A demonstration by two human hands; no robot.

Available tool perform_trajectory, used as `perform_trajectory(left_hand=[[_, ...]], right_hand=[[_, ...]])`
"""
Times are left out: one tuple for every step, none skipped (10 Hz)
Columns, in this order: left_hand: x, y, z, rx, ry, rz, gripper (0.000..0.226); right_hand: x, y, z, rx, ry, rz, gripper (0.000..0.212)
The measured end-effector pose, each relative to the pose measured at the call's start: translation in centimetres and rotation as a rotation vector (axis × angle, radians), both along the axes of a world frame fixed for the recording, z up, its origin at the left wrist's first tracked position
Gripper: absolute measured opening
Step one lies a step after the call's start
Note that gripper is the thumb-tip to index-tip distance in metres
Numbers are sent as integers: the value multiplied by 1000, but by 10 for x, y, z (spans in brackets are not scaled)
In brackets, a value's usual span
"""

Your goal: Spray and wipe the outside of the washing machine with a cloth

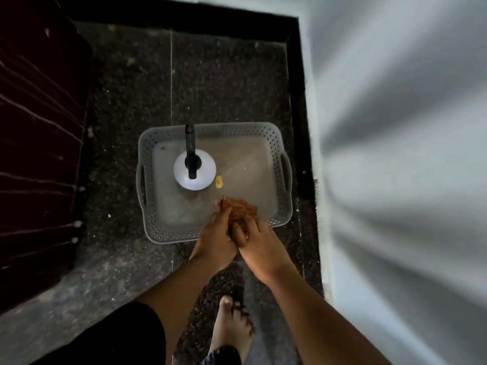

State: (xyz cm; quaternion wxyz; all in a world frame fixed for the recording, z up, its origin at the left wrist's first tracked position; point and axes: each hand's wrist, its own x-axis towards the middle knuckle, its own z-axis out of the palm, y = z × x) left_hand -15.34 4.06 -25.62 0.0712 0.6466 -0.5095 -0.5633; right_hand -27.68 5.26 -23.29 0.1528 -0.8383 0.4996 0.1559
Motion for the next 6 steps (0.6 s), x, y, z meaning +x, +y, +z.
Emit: perform_trajectory(left_hand=[[9,5,-11,91,-9,1,49],[20,5,12,15,-95,32,50],[23,-5,62,-156,-169,-33,59],[15,-29,131,-359,-234,-166,69],[8,-69,230,-618,-353,-284,77],[21,-102,328,-853,-379,-252,84]], right_hand=[[-1,0,-8,95,-9,2,33],[-2,-5,10,151,-72,-119,36],[-7,-18,52,88,-160,-300,34],[-12,-34,117,-91,-219,-457,42],[-20,-67,222,-295,-208,-427,57],[-20,-86,317,-478,-176,-378,72]])
